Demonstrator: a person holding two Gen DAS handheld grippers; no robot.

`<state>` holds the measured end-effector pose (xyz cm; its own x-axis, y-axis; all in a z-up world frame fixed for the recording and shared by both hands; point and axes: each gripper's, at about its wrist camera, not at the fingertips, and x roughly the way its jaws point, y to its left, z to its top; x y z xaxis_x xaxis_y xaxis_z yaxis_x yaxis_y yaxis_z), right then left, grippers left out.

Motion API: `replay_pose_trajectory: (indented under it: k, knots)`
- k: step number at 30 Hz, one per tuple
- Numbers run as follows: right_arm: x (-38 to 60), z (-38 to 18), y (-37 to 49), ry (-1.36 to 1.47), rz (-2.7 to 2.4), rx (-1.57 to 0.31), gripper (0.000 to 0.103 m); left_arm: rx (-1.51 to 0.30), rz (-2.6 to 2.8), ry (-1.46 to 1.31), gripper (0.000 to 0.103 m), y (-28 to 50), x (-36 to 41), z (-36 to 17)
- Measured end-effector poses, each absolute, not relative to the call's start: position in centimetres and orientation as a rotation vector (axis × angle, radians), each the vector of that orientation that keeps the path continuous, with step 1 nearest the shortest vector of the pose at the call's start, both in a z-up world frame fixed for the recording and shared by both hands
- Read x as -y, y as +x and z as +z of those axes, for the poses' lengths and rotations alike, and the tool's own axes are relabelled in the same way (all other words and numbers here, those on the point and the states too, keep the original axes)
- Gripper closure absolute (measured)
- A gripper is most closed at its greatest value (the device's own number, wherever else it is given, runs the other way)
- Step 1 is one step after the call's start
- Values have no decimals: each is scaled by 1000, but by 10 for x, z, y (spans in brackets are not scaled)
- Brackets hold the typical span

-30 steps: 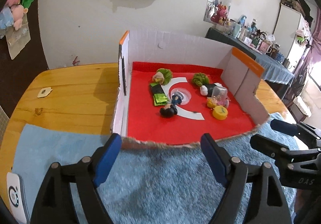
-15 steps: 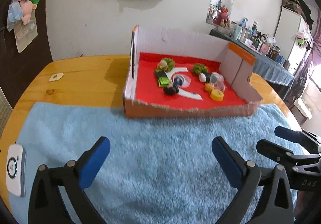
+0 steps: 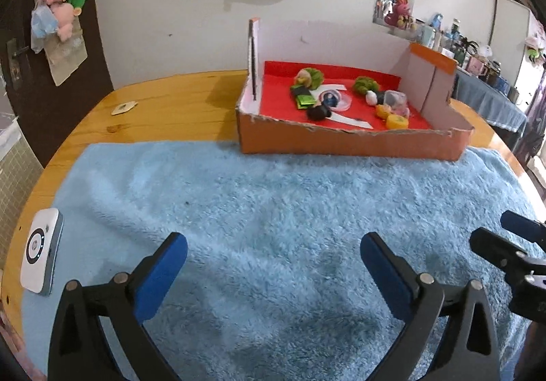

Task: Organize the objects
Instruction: 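Withdraw both tools out of the box back over the towel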

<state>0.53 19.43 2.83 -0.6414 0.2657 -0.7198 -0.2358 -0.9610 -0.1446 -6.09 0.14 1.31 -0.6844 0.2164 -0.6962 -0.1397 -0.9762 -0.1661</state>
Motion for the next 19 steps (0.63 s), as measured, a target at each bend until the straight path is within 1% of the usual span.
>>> replay_pose_trajectory:
  k: [6, 14, 19]
  knots:
    - [-199, 21, 10, -1167, 2606, 33, 21, 111, 2733, -1106, 0, -51, -5, 17]
    - [-200, 15, 13, -1173, 2605, 21, 21, 244, 2643, -1182, 0, -45, 0, 8]
    - [-201, 11, 13, -1185, 2603, 14, 21, 238, 2626, -1203, 0, -43, -3, 2]
